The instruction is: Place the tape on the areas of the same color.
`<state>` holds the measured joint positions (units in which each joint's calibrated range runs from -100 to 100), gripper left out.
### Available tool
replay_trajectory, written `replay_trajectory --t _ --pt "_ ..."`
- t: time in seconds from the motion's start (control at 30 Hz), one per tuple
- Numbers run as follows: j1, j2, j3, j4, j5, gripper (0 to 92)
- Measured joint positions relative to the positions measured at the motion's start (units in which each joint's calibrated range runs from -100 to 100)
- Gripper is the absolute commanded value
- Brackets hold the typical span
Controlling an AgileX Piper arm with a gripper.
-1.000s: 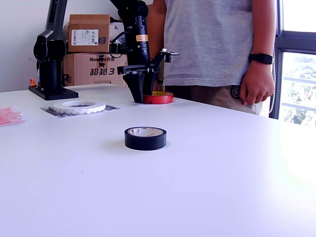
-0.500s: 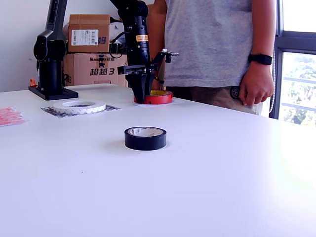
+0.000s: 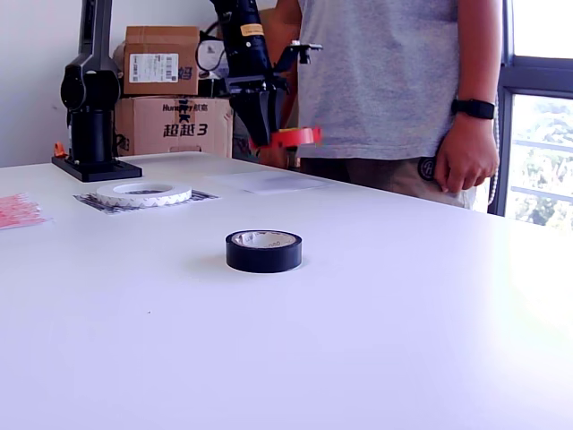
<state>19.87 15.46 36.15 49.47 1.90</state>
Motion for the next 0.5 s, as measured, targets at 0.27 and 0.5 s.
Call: replay_trajectory --t 0.27,0.5 --pt "-7.7 -12.1 4.1 0.9 -5.9 0.0" --pt "-19.5 -16.5 3.6 0.9 -11.7 0.0"
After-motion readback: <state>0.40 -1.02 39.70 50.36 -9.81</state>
